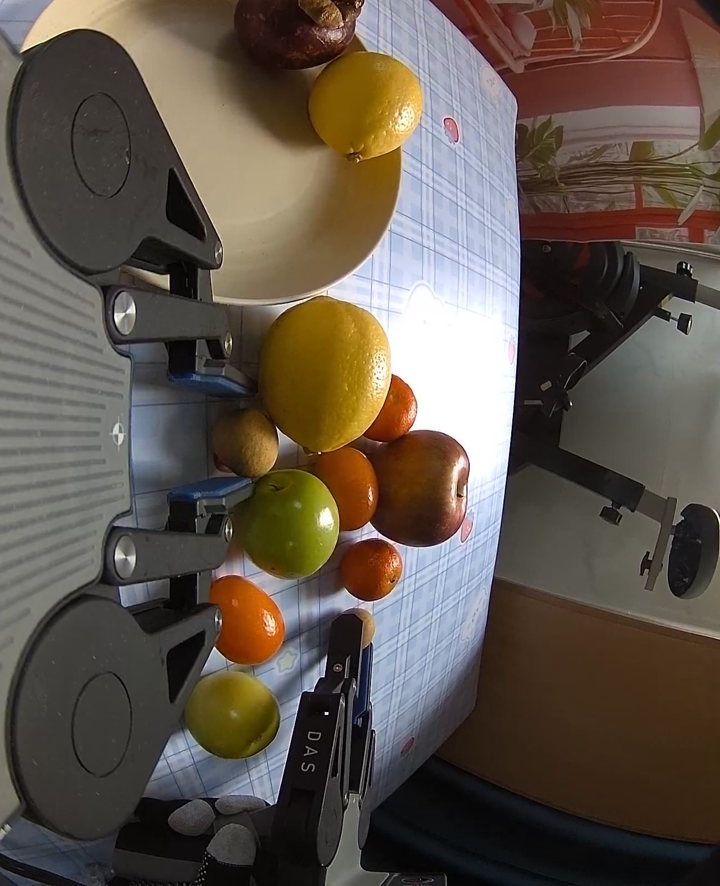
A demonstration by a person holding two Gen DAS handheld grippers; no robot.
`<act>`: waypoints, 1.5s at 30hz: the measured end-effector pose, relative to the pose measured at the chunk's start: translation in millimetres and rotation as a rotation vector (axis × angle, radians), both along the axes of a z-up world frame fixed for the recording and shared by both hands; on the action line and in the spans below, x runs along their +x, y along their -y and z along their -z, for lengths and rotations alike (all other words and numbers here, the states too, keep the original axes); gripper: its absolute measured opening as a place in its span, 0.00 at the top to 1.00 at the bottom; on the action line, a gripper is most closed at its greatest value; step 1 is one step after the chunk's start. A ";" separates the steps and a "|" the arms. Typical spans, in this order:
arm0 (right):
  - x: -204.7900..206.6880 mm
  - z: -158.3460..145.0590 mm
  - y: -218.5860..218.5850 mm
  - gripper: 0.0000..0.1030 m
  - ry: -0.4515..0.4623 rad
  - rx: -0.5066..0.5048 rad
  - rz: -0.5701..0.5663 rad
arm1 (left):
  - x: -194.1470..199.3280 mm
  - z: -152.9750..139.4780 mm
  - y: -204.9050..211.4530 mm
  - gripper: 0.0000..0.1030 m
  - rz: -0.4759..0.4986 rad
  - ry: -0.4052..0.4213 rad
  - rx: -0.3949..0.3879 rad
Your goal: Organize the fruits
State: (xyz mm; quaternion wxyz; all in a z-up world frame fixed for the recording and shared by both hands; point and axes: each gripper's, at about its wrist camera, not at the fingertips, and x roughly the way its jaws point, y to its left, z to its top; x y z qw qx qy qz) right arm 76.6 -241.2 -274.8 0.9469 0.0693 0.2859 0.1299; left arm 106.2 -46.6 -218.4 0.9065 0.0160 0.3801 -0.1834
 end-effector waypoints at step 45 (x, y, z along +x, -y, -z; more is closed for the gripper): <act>-6.1 -1.2 7.7 0.74 0.020 0.018 0.008 | -21.5 -29.0 -11.3 0.73 0.020 0.096 -0.011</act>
